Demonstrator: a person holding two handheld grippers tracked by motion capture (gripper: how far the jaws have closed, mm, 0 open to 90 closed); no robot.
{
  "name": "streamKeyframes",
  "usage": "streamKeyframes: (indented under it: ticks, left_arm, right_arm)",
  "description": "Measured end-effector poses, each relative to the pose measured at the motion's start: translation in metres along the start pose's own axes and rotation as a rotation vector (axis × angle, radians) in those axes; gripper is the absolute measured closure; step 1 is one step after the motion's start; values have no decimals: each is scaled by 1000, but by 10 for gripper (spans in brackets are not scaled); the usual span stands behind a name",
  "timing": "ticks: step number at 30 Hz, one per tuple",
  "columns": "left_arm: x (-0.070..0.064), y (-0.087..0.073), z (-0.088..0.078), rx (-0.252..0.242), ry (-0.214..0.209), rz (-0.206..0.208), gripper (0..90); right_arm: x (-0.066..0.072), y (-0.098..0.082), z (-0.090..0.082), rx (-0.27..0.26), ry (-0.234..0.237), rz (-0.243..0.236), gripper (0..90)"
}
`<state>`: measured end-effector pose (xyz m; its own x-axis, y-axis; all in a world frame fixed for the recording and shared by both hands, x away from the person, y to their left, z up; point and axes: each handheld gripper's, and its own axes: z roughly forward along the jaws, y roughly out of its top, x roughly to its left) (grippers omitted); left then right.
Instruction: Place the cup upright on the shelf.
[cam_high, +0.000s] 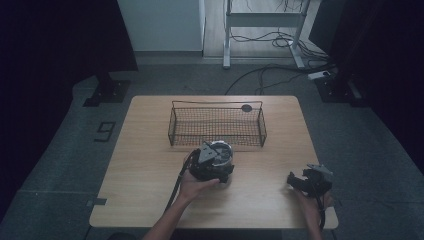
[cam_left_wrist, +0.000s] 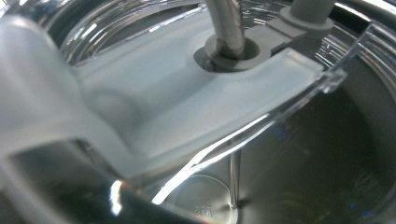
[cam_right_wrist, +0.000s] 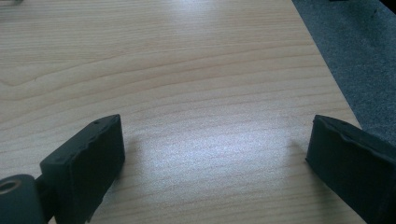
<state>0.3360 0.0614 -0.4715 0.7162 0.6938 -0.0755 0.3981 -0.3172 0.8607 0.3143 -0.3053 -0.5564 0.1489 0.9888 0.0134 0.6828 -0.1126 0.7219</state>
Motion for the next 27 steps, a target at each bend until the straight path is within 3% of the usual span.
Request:
streamKeyframes:
  ticks: [9, 27]
  left_arm:
    - [11, 11, -19, -8, 31, -18, 37]
    - [26, 22, -40, -41, 48, -56, 37]
  right_arm:
    - [0, 0, 0, -2, 0, 2, 43]
    - [0, 0, 0, -2, -1, 3, 43]
